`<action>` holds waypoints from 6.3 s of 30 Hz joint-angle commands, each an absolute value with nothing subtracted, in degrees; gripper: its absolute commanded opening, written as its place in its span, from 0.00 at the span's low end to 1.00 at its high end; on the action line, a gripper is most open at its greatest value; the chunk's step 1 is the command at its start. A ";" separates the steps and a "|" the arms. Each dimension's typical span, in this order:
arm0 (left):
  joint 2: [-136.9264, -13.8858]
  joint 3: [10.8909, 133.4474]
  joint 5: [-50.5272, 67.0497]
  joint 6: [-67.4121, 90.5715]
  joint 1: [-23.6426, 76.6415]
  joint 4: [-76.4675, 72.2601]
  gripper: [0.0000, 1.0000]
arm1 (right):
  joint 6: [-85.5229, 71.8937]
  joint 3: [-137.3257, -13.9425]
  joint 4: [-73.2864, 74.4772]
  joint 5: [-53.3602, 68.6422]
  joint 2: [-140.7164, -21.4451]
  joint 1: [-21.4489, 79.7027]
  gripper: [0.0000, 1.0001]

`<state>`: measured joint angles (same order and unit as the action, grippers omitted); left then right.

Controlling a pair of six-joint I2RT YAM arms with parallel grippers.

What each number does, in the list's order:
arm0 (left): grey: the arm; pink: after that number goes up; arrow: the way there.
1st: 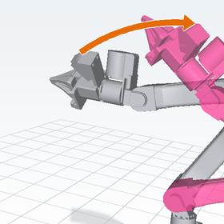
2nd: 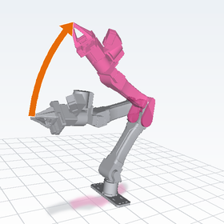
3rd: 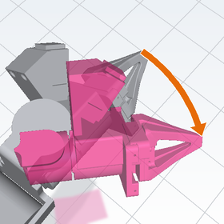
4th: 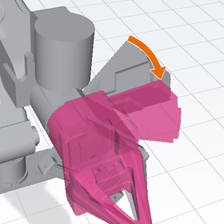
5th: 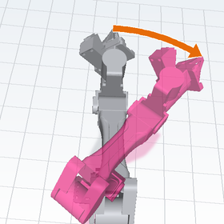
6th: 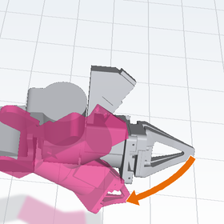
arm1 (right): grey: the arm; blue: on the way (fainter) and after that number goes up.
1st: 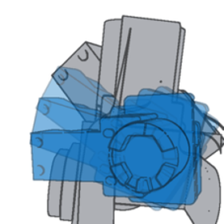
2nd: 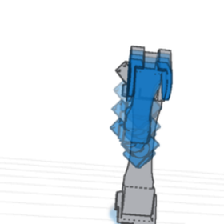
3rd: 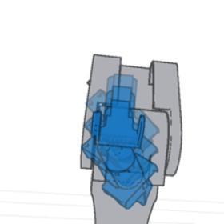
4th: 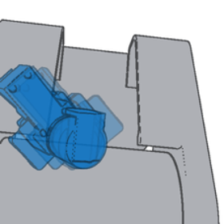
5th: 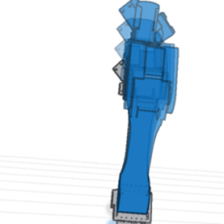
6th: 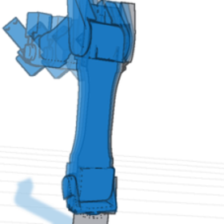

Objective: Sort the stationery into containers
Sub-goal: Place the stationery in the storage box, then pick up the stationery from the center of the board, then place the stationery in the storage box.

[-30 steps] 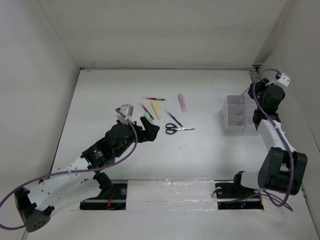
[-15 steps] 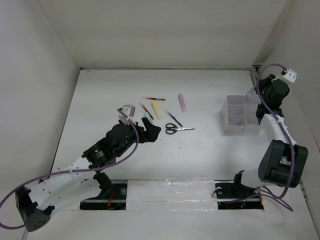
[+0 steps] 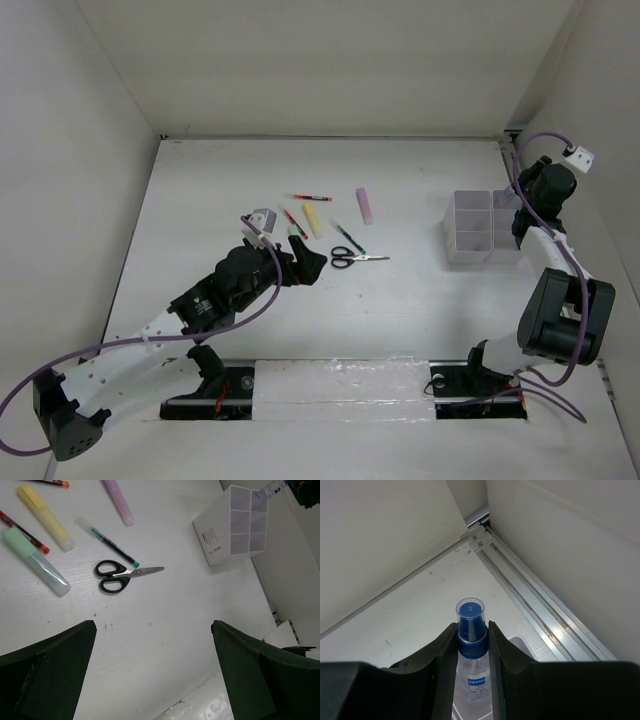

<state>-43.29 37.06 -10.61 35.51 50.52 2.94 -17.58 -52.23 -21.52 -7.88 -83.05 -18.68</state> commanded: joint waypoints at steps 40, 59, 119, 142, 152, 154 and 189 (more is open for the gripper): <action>-58.70 43.86 -24.69 45.35 47.46 9.49 1.00 | -18.36 -58.91 0.81 -28.05 -58.41 21.96 0.99; -89.45 62.74 -28.21 52.47 44.38 21.36 0.97 | -23.03 -61.44 25.58 -22.68 -44.74 40.07 0.99; -54.86 40.53 -16.63 24.09 58.89 -14.83 0.00 | -26.37 -53.09 -0.70 10.11 -51.76 37.08 0.99; -52.91 40.87 -5.98 20.65 58.89 -18.54 0.00 | -31.99 -52.73 -10.10 10.90 -62.75 41.39 0.88; -54.58 41.40 -11.49 21.26 58.89 -16.35 0.60 | -31.99 -54.76 -10.11 9.24 -65.83 42.98 0.00; -54.58 41.40 -13.87 21.88 58.89 -14.69 1.00 | -30.24 -54.76 -9.58 5.99 -65.31 41.33 0.00; -45.53 34.72 -15.21 27.77 58.89 -6.77 1.00 | -18.46 -60.21 -10.20 -18.19 -81.12 -1.58 0.00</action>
<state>-46.00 35.44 -16.71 27.90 58.81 -4.16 -17.96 -57.08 -6.72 -16.38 -81.28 -1.17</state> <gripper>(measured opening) 0.997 0.294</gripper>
